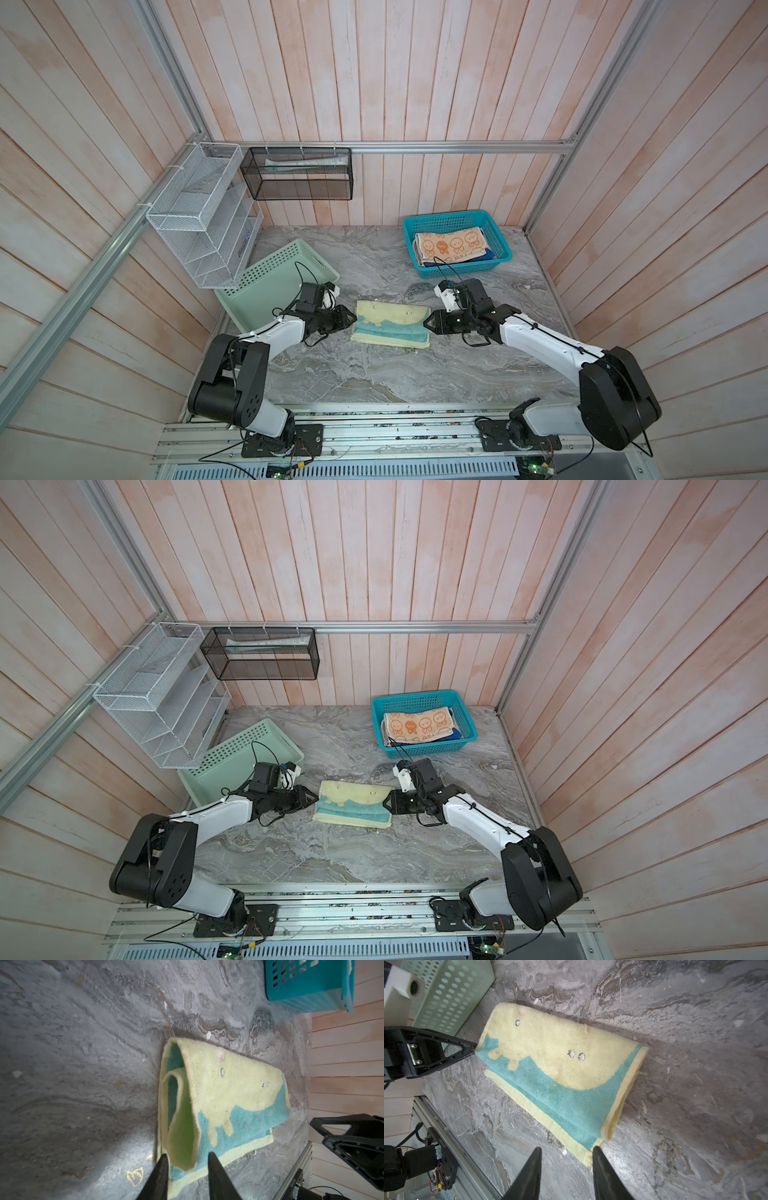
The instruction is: Fold and stack the towels
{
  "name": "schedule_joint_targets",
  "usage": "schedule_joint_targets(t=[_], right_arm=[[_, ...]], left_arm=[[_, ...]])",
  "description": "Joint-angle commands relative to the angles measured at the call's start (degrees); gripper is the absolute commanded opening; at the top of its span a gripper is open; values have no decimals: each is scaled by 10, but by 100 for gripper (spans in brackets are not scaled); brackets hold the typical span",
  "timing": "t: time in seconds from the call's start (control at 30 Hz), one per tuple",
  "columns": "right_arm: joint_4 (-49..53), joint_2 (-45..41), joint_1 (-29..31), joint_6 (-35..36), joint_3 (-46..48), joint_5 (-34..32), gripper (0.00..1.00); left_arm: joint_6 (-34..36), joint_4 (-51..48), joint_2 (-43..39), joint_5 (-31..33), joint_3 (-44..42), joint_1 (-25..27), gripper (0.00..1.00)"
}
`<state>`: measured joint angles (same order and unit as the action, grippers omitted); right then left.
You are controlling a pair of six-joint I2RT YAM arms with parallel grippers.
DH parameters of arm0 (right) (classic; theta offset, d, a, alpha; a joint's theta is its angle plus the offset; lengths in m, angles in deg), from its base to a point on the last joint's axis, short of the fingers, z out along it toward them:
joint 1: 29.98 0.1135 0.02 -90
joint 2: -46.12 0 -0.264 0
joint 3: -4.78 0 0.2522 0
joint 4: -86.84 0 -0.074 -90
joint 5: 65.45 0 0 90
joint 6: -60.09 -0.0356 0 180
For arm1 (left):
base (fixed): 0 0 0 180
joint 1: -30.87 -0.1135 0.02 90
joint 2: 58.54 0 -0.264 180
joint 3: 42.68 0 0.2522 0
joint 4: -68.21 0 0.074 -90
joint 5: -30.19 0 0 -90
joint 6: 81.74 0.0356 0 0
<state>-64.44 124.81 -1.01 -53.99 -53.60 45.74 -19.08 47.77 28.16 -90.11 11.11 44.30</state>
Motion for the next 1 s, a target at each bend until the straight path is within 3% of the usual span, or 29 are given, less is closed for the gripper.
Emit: schedule_joint_targets(t=[0.0,0.17,0.4,0.5,0.57,0.67,0.97], right_arm=[[17,27,-5,-31,-10,-8,42],[5,71,-3,-51,-19,10,44],[-13,103,-3,-49,-28,18,44],[-18,120,-2,-44,-37,27,35],[-15,126,-2,-41,-46,34,20],[-11,119,-2,-37,-55,34,1],[51,73,-2,-34,-79,37,0]], left_arm=[[-15,-1,-8,6,5,-3,35],[-36,15,17,-20,12,-2,40],[-39,30,57,-55,25,1,38],[-37,30,58,-60,28,1,24],[-33,22,51,-59,31,1,10],[-22,5,36,-48,37,1,0],[1,-73,-7,-36,63,-3,0]])
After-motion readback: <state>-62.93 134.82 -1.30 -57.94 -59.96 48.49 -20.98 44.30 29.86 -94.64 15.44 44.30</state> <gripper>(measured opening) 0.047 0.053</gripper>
